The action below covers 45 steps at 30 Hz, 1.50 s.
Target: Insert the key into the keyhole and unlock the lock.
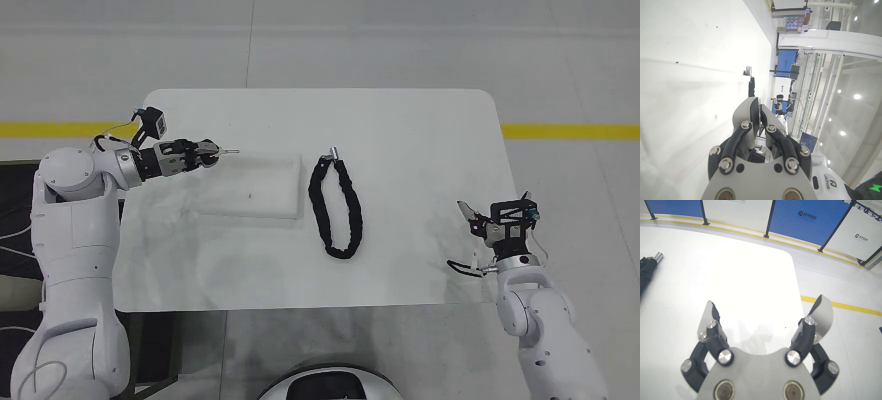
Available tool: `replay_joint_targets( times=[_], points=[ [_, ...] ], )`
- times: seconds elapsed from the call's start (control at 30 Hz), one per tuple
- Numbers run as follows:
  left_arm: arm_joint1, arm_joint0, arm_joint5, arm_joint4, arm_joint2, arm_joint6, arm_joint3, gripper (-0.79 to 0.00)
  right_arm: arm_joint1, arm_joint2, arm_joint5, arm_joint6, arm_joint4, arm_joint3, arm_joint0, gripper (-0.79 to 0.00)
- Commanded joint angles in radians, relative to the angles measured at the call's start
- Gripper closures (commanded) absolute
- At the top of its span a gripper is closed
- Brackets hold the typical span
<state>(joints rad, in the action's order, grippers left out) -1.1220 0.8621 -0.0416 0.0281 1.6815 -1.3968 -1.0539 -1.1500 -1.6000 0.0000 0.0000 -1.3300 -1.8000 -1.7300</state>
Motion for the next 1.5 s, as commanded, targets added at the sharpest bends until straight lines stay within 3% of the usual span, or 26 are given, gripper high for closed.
replay_joint_targets(
  times=[0.0,0.07,0.2,0.37,0.53,0.67,1.17,1.27,1.47],
  points=[
    [0.000,0.000,0.000,0.000,0.000,0.000,0.000,0.000,0.000,0.000,0.000,0.000,0.000,0.000,0.000,-0.785],
    [0.000,0.000,0.000,0.000,0.000,0.000,0.000,0.000,-0.005,0.021,-0.058,0.018,0.129,-0.029,-0.009,-0.785],
    [0.000,0.000,0.000,0.000,0.000,0.000,0.000,0.000,-0.016,0.104,-0.110,0.259,0.329,-0.095,0.089,-0.785],
    [0.000,0.000,0.000,0.000,0.000,0.000,0.000,0.000,-0.049,0.291,0.017,0.625,0.552,-0.004,0.380,-0.785],
    [0.000,0.000,0.000,0.000,0.000,0.000,0.000,0.000,-0.101,0.473,0.168,0.816,0.678,0.121,0.624,-0.785],
    [0.000,0.000,0.000,0.000,0.000,0.000,0.000,0.000,-0.147,0.550,0.252,0.858,0.801,0.217,0.752,-0.785],
    [0.000,0.000,0.000,0.000,0.000,0.000,0.000,0.000,-0.147,0.550,0.252,0.858,0.801,0.217,0.752,-0.785],
    [0.000,0.000,0.000,0.000,0.000,0.000,0.000,0.000,-0.151,0.512,0.192,0.832,0.913,0.136,0.658,-0.785],
    [0.000,0.000,0.000,0.000,0.000,0.000,0.000,0.000,-0.195,0.555,0.187,0.903,1.040,0.291,0.818,-0.785]
  ],
)
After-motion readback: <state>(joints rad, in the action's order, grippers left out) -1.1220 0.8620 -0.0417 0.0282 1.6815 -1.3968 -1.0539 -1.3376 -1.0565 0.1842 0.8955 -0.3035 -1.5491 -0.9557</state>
